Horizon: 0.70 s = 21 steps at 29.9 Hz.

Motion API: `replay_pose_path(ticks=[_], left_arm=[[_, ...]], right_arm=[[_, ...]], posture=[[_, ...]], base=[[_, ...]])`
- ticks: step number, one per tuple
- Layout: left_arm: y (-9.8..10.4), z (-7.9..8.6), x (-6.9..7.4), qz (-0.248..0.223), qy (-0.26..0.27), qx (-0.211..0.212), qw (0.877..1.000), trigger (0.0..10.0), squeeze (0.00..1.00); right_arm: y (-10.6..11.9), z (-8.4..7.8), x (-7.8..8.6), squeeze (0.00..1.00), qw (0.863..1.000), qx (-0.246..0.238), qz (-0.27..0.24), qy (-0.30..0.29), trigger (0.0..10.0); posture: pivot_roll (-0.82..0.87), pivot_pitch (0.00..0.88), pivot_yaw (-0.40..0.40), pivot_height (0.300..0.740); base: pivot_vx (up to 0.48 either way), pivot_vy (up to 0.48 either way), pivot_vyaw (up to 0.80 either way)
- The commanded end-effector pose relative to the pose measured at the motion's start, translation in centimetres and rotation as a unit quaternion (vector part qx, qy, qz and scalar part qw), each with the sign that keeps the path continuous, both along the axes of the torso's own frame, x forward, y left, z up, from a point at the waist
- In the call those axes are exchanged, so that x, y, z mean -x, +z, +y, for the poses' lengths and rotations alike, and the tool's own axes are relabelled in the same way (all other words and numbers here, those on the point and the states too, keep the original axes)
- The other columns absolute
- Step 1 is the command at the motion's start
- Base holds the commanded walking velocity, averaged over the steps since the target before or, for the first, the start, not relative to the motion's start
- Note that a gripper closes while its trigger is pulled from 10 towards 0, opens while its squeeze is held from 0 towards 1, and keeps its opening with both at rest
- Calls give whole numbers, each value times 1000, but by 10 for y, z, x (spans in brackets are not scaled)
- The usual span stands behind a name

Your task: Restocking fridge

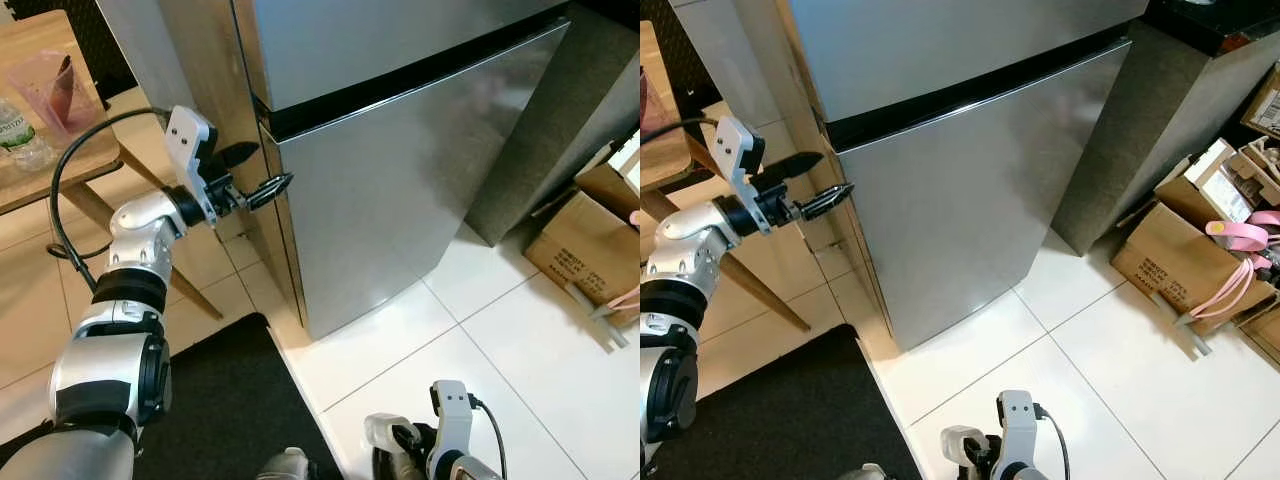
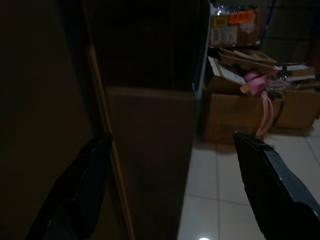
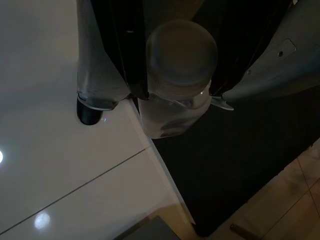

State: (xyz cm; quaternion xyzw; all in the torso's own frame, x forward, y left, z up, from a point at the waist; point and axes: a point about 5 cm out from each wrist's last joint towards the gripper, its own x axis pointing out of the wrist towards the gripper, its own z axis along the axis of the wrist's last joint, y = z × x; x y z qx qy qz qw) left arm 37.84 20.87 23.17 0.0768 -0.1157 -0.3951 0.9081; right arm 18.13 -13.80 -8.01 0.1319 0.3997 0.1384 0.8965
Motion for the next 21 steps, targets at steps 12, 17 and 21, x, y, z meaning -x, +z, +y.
replay_pose_path(ticks=[12,17,21], left_arm=[[-13,-13,-2,21,-14,5,1000,10000,0],[-15,-14,-1,25,-18,3,1000,10000,0],[-17,-14,-2,28,-8,5,1000,10000,0]], right_arm=[[-12,-2,26,0,999,0,46,-6,10000],[-13,-3,29,0,999,-2,46,-7,10000],[-15,-3,34,0,999,-3,48,-7,10000]], posture=[[-71,243,4,740],[-75,260,5,740],[-85,284,4,740]], base=[[0,0,0],[0,0,0],[0,0,0]])
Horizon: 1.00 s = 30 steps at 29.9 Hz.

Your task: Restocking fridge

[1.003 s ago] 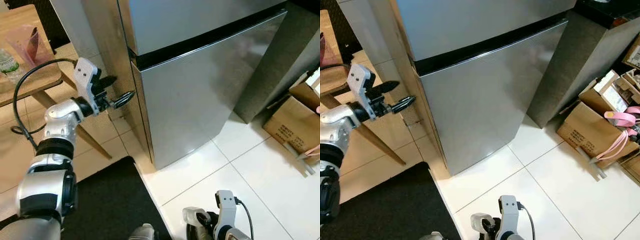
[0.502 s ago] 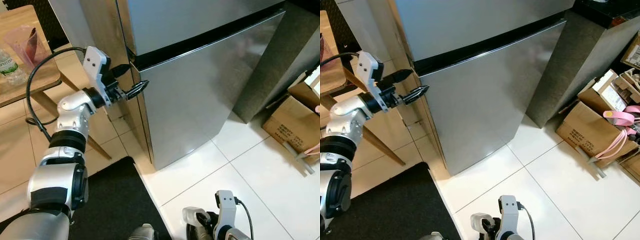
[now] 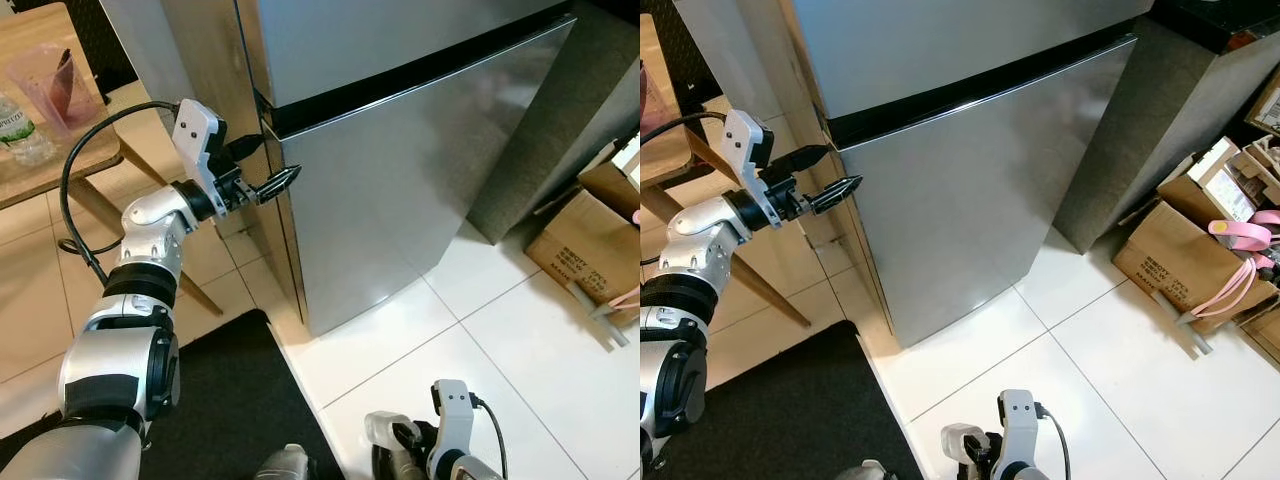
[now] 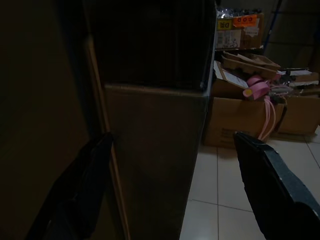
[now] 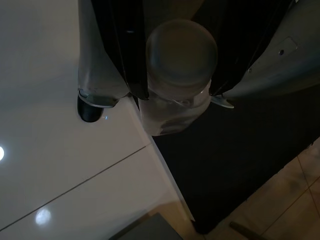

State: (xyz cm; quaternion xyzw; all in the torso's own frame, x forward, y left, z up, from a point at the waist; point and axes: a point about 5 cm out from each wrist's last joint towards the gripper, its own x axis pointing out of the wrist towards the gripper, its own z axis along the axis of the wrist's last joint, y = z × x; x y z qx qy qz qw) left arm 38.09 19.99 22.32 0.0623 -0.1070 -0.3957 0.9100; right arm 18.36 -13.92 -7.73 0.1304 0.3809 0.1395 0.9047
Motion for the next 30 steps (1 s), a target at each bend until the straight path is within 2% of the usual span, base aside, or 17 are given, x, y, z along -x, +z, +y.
replay_pose_path(ticks=[1,13,20,24,30], left_arm=[[-8,-6,-1,15,-4,0,1000,10000,0],[-8,-18,-3,17,-17,19,1000,10000,0],[-10,-40,-2,20,-71,18,997,10000,0],[-10,-44,-1,19,-83,24,996,10000,0],[-23,-63,10,33,-166,3,986,10000,0]], right_arm=[[-18,-2,39,0,998,-3,69,-5,10000],[-20,-3,47,0,997,-5,72,-5,10000],[-20,-4,47,0,997,-4,71,-6,10000],[-20,-4,47,0,998,-4,70,-6,10000],[-19,-3,45,0,998,-4,68,-7,10000]], posture=[[-89,291,0,740],[-100,308,-2,740],[-101,310,-3,740],[-101,310,-3,740],[-98,310,-3,740]], base=[[0,0,0],[0,0,0],[0,0,0],[0,0,0],[0,0,0]])
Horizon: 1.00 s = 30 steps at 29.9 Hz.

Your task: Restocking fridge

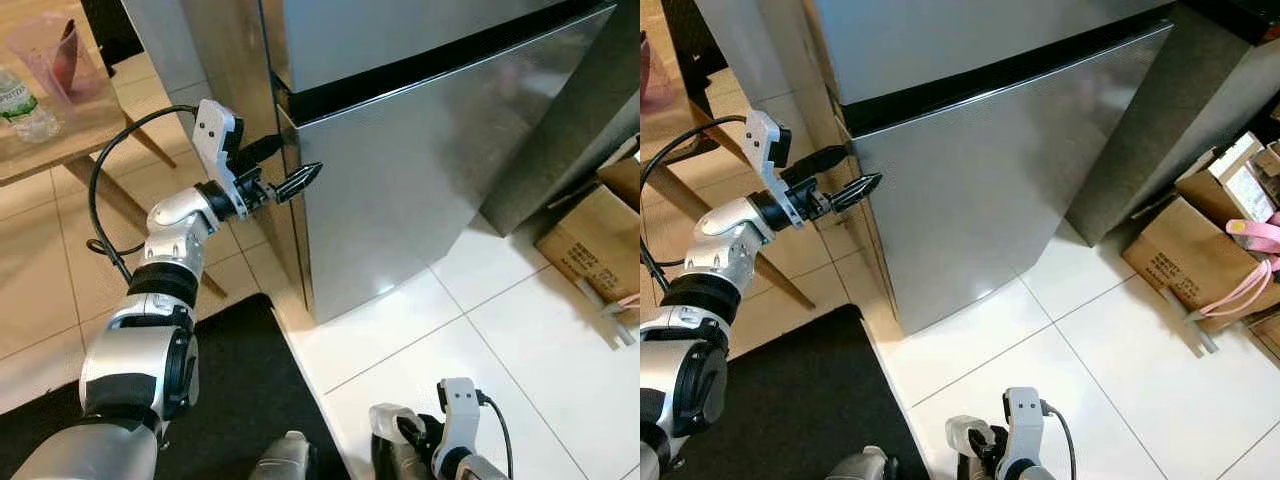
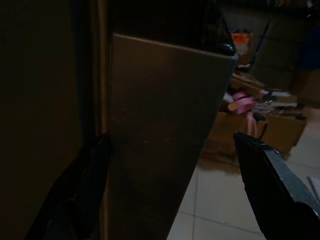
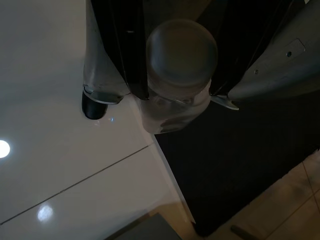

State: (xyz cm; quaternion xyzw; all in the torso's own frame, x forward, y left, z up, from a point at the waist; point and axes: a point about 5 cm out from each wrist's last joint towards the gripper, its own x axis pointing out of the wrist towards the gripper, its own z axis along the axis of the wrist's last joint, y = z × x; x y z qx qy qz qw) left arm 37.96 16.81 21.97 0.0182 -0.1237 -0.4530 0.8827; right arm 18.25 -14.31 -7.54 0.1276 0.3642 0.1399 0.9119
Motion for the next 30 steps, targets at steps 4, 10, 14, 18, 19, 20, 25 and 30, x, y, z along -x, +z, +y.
replay_pose_path(ticks=[4,10,14,18,19,20,25,30], left_arm=[[-26,-38,16,30,-143,-52,988,10000,0],[-30,-41,20,30,-161,-68,984,10000,0],[-31,-44,21,26,-156,-72,985,10000,0],[-29,-45,22,22,-154,-71,985,10000,0],[-29,-45,22,22,-154,-71,985,10000,0],[-28,-46,22,20,-154,-71,985,10000,0],[-26,-51,24,16,-163,-65,984,10000,0],[-36,-63,34,30,-197,-55,978,10000,0]], right_arm=[[-21,1,43,0,996,-6,85,-6,10000],[-21,1,41,0,996,-6,85,-6,10000],[-20,2,40,0,996,-6,84,-7,10000],[-20,2,39,0,996,-6,84,-8,10000],[-20,2,39,0,996,-6,84,-8,10000],[-20,2,39,0,996,-6,84,-8,10000],[-20,3,38,0,996,-5,84,-9,10000],[-19,3,36,0,996,-4,84,-9,10000]], posture=[[-95,307,-1,740],[-91,305,3,740],[-91,298,7,740],[-90,295,8,740],[-90,295,8,740],[-88,291,10,740],[-85,283,14,740],[-82,272,15,740]], base=[[0,0,0],[0,0,0],[0,0,0],[0,0,0],[0,0,0],[0,0,0],[0,0,0],[0,0,0]])
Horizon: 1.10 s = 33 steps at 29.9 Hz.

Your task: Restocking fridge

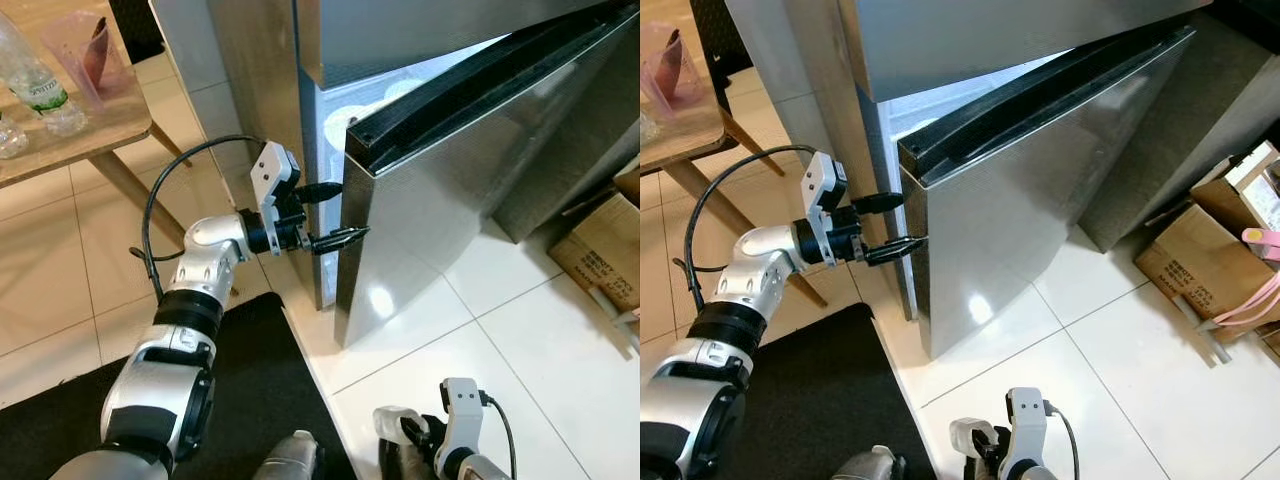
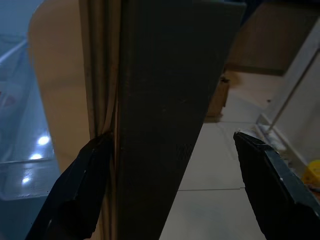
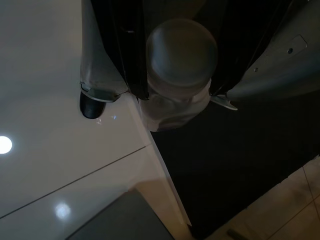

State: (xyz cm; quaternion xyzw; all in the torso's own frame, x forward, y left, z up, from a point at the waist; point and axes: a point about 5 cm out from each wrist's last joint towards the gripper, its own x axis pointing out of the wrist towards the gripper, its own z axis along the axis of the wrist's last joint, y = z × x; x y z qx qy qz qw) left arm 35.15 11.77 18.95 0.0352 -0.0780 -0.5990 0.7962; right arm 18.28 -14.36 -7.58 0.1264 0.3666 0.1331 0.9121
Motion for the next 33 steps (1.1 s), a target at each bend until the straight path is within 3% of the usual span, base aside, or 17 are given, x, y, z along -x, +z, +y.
replay_pose_path(ticks=[1,8,15,17,20,21,22,23,25,28,31,33], left_arm=[[-12,-17,10,16,-42,-1,999,10000,0],[-43,-28,32,66,-70,-4,995,10000,0],[-86,-34,67,150,-92,-4,984,10000,0],[-94,-32,72,163,-89,-11,982,10000,0],[-125,-17,81,210,-46,-34,976,10000,0],[-125,-17,81,210,-46,-34,976,10000,0],[-141,-6,85,231,-15,-56,971,10000,0],[-141,-6,85,231,-15,-56,971,10000,0],[-159,9,89,262,31,-76,962,10000,0],[-184,35,97,308,124,-107,937,10000,0],[-192,44,101,323,156,-118,926,10000,0],[-209,63,112,357,230,-139,895,10000,0]], right_arm=[[-19,3,36,0,997,-8,81,-4,10000],[-18,3,33,0,997,-7,80,-6,10000],[-17,4,28,0,997,-7,80,-7,10000],[-16,4,27,0,997,-7,79,-8,10000],[-16,4,25,0,997,-7,79,-11,10000],[-16,4,25,0,997,-7,79,-11,10000],[-15,3,24,0,997,-6,77,-15,10000],[-15,3,24,0,997,-6,77,-15,10000],[-15,-1,22,0,996,-5,76,-35,10000],[-14,-10,21,0,996,5,75,-57,10000],[-15,-12,21,0,995,10,75,-60,10000],[-15,-18,21,0,995,22,78,-62,10000]], posture=[[-80,270,15,740],[-71,258,15,740],[-60,245,20,740],[-58,240,24,740],[-57,233,27,740],[-57,233,27,740],[-57,226,30,740],[-57,226,30,740],[-57,220,31,740],[-58,207,35,740],[-58,207,35,740],[-59,190,37,740]], base=[[0,0,0],[0,0,0],[0,0,0],[0,0,0],[0,0,0],[0,0,0],[0,0,0],[0,0,0],[0,0,0],[0,0,0],[0,0,0],[0,0,0]])
